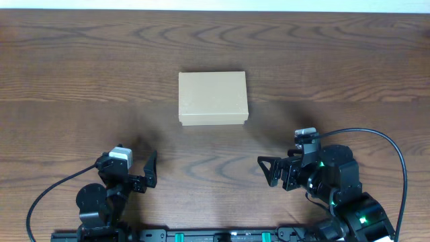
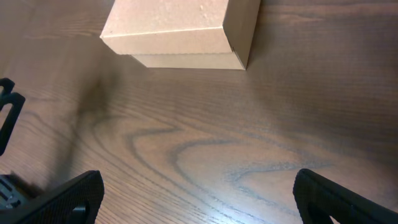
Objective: Pack container
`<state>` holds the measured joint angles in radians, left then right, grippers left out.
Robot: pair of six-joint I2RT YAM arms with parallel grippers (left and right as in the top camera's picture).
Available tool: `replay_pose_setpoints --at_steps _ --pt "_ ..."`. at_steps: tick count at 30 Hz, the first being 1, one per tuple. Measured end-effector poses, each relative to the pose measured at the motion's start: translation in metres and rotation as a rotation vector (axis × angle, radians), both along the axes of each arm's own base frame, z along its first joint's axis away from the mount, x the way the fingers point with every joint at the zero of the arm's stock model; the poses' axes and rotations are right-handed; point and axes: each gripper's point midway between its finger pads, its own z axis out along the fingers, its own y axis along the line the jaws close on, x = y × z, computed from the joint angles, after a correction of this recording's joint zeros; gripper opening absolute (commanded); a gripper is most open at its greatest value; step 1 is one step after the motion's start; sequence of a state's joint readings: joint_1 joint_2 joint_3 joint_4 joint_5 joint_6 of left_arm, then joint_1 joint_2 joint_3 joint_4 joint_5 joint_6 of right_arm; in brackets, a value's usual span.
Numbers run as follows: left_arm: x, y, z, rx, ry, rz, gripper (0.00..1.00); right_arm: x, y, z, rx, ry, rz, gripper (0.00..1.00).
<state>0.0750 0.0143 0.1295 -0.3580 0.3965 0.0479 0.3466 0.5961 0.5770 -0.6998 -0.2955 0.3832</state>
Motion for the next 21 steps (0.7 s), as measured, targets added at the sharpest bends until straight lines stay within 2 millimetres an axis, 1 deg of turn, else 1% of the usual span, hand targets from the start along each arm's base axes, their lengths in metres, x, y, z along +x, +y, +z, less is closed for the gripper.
replay_pose_setpoints --at_steps 21 --pt "-0.0007 -0.0026 0.0004 -0.005 -0.001 -0.015 0.95 0.0 0.0 -0.0001 0.0 0.0 0.0 0.99"
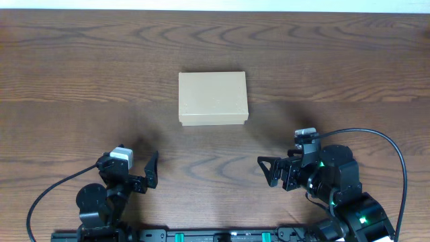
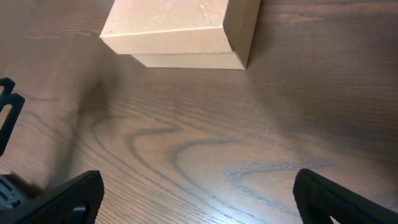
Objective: Pack container
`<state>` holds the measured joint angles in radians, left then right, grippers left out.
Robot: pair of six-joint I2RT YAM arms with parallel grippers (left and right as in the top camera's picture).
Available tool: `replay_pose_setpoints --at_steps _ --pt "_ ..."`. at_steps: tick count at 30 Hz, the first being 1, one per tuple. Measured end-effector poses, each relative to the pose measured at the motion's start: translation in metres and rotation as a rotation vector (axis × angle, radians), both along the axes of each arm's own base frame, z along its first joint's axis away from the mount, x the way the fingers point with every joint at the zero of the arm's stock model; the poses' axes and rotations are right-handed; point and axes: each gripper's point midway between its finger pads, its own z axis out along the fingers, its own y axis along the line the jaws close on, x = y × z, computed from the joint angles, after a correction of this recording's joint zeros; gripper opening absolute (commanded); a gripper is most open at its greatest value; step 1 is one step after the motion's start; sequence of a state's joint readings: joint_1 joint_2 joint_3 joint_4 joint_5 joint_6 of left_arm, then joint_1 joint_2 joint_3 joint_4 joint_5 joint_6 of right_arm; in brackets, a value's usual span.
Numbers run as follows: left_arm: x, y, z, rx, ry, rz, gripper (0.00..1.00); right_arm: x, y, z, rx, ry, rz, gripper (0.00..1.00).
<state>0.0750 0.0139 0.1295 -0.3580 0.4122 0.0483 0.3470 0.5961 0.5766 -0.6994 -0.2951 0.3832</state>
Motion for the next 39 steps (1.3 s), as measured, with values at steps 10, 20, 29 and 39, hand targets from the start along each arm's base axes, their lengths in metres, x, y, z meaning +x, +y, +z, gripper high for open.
replay_pose_setpoints --at_steps 10,20,29,39 --pt "0.0 0.0 0.0 0.0 0.0 0.0 0.95 -0.005 -0.012 -0.004 -0.131 -0.177 0.032 0.99" --pt "0.0 0.0 0.001 0.0 -0.003 0.0 0.95 -0.021 -0.006 -0.057 -0.085 -0.305 0.097 0.99" --pt "0.0 0.0 0.0 0.0 -0.002 -0.001 0.95 -0.02 -0.003 -0.048 -0.042 -0.383 0.103 0.99" --pt "0.0 0.0 0.0 0.0 -0.002 -0.001 0.95 -0.021 -0.002 -0.048 -0.04 -0.383 0.106 0.99"
